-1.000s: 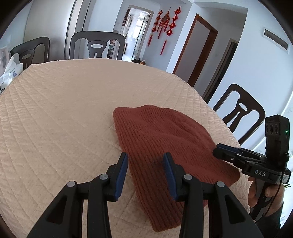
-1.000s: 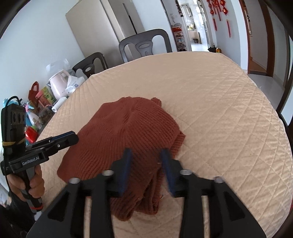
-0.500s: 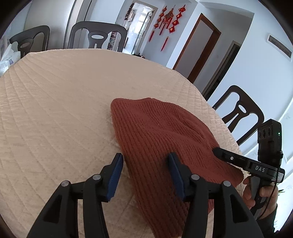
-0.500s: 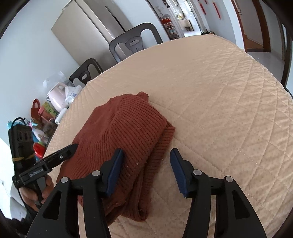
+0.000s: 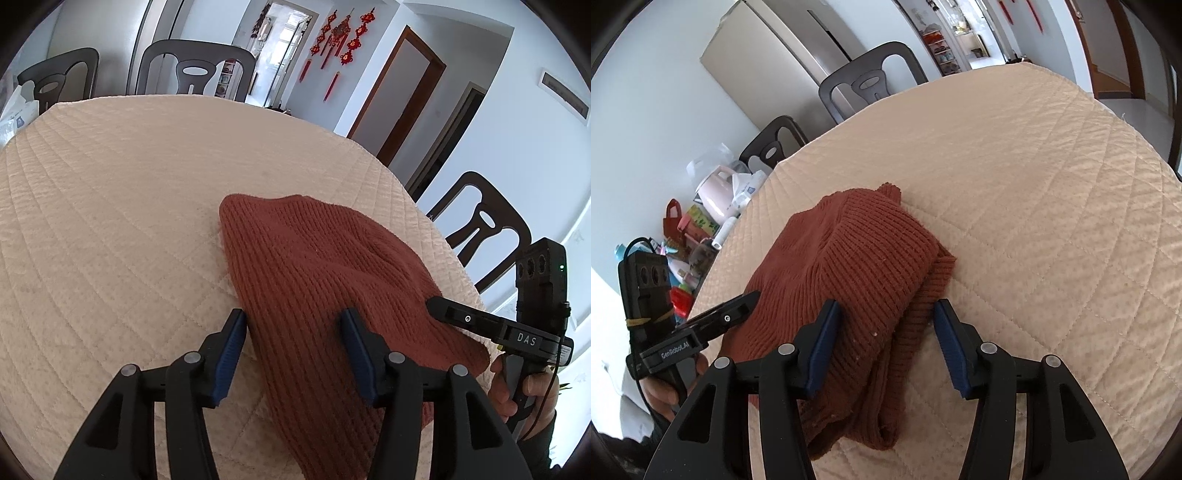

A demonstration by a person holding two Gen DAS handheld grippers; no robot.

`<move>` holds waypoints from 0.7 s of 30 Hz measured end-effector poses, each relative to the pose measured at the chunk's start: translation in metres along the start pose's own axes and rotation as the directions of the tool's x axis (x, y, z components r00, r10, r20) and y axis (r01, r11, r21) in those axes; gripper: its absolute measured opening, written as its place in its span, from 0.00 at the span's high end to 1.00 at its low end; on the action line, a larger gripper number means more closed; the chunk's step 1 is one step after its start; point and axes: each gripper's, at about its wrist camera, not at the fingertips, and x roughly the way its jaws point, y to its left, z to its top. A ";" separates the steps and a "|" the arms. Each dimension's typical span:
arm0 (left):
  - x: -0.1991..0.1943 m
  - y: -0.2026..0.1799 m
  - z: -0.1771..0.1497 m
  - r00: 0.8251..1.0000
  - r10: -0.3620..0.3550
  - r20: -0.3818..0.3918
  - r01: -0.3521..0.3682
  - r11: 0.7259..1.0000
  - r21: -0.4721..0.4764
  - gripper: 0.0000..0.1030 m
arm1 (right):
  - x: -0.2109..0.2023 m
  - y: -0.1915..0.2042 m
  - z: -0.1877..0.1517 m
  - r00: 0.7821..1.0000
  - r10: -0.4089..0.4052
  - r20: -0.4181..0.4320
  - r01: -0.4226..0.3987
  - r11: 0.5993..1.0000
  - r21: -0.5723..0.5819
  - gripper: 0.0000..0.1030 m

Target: Fold small clothes

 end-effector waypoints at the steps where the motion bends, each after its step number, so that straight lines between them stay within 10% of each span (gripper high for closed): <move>1: -0.002 0.002 0.002 1.000 -0.001 0.003 0.001 1.000 -0.002 0.45 | -0.001 -0.001 0.001 1.000 -0.001 0.001 0.001 1.000 0.010 0.48; 14: 0.014 -0.003 0.019 0.997 0.074 0.023 -0.074 0.997 0.020 0.45 | 0.022 0.014 0.025 0.987 -0.158 0.037 0.161 0.982 -0.094 0.53; 21: -0.003 0.000 0.013 0.998 0.061 0.035 -0.062 0.998 0.020 0.45 | 0.001 0.008 0.016 0.993 -0.112 0.043 0.114 0.992 -0.047 0.53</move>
